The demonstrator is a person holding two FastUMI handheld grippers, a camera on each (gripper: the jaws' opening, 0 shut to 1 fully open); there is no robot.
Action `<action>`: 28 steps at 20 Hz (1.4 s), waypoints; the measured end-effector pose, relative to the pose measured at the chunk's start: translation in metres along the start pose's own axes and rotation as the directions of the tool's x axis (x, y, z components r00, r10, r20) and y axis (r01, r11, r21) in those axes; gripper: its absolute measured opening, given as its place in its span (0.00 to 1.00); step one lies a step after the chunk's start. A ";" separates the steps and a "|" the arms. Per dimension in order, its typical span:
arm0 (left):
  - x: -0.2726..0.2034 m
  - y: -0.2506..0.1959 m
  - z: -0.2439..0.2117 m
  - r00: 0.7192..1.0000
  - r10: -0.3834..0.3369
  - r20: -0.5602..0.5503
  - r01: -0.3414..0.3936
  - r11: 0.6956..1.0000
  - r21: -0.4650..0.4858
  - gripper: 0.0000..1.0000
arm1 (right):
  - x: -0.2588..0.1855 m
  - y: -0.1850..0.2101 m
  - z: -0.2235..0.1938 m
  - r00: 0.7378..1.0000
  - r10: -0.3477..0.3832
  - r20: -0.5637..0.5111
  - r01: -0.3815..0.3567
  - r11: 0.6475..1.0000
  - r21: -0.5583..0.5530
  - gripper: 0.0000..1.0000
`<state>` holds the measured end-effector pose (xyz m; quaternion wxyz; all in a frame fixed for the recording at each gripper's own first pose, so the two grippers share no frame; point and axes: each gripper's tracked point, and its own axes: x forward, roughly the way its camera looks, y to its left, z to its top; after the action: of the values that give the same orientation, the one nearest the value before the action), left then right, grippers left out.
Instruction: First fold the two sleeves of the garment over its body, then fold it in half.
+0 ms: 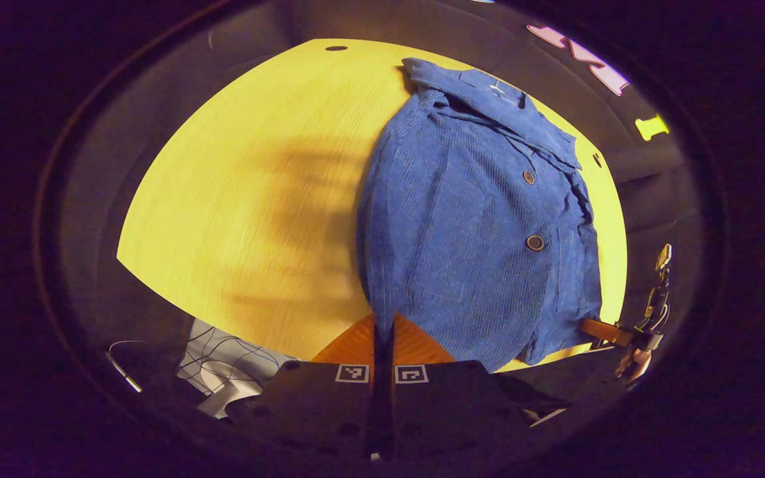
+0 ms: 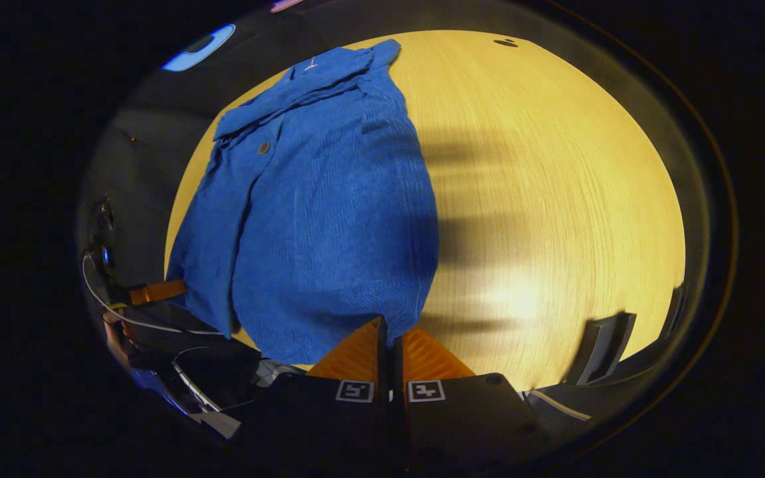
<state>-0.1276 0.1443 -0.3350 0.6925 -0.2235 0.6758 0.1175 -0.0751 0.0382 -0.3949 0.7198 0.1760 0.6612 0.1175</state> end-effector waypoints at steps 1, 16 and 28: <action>-0.005 -0.008 0.004 1.000 -0.010 0.014 0.010 1.000 -0.004 0.00 | -0.006 0.005 0.007 1.000 0.024 0.001 -0.023 0.999 -0.023 0.05; -0.088 -0.026 0.160 0.972 -0.118 0.203 0.072 0.973 0.221 0.00 | -0.103 0.066 0.162 0.942 -0.029 0.336 0.070 0.991 -0.112 0.05; -0.064 -0.065 0.340 0.970 -0.106 0.219 0.099 0.994 0.044 0.00 | -0.030 0.051 0.373 0.940 -0.056 0.336 0.095 0.990 -0.101 0.04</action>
<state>0.1987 0.2561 -0.2662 0.7721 -0.2324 0.5838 0.0947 0.2958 0.0358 -0.3232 0.8338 0.1256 0.5288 0.0965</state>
